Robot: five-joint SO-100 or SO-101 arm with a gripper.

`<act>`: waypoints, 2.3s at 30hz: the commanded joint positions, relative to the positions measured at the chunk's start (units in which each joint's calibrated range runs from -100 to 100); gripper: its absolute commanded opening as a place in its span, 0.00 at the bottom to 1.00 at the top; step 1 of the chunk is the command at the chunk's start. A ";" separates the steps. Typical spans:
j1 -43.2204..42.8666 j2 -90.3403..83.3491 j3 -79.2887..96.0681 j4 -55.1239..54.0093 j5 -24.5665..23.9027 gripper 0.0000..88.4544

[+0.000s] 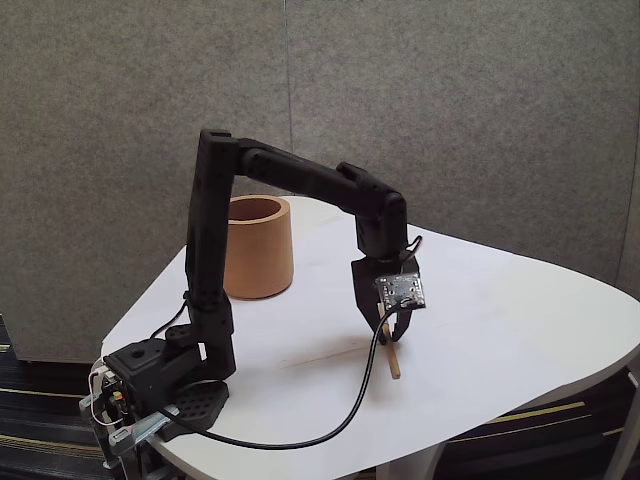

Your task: Grab the pen and put it in the pen holder.

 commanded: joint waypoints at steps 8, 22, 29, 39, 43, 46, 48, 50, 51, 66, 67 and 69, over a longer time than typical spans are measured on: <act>-0.32 0.00 -0.54 3.90 0.37 0.01; -0.32 -7.32 -14.80 10.08 0.37 0.01; -1.56 -16.10 -30.14 11.53 0.47 0.01; -18.33 -36.11 -32.40 11.53 9.26 0.01; -26.82 -40.10 -30.87 11.53 13.79 0.01; -31.94 -43.27 -25.72 11.53 17.79 0.01; -34.51 -45.87 -20.67 11.44 20.69 0.01; -36.19 -49.04 -14.08 10.68 23.53 0.00; -37.00 -50.92 -10.92 10.59 24.90 0.00; -38.90 -70.84 32.13 -22.37 39.80 0.00; -39.19 -70.84 33.30 -24.66 40.22 0.00; -40.66 -70.84 35.29 -30.17 41.11 0.00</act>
